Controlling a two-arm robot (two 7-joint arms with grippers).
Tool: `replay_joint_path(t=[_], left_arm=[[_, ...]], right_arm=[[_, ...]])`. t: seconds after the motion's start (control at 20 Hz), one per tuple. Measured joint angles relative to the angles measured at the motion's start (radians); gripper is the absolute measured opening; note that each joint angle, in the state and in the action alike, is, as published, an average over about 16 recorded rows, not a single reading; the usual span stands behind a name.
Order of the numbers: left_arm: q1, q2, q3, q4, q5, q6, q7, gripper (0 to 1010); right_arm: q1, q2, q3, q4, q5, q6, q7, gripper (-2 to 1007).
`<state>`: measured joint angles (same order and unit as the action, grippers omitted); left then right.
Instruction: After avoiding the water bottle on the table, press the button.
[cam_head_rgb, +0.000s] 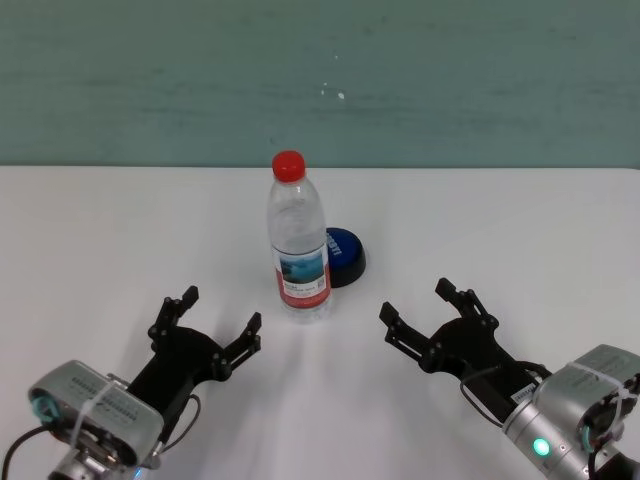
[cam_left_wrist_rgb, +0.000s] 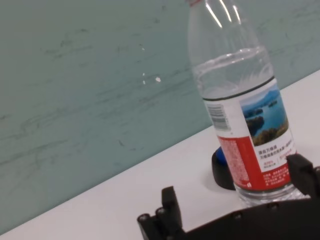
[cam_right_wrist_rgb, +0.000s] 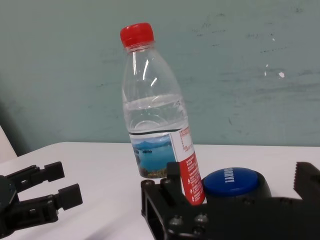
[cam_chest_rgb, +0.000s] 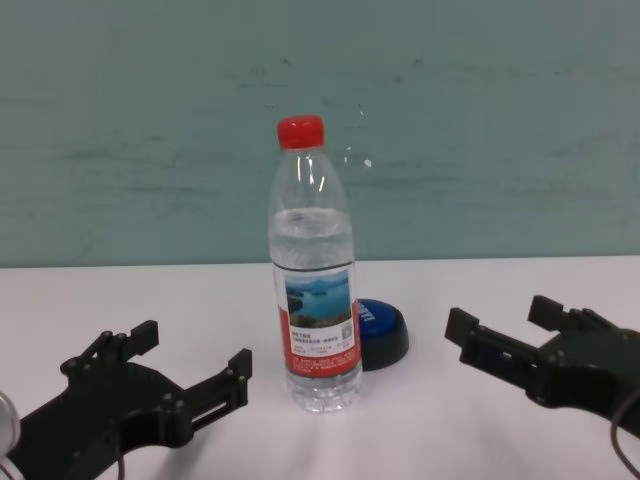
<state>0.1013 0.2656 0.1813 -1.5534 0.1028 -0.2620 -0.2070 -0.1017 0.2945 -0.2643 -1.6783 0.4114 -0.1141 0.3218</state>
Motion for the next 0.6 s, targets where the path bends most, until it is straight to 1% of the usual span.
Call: replay_joint_path(t=[0.6], left_arm=[[0.000, 0.000, 0.000, 0.000, 0.000, 0.000, 0.000, 1000]], right_arm=[[0.000, 0.000, 0.000, 0.000, 0.001, 0.000, 0.000, 1004]])
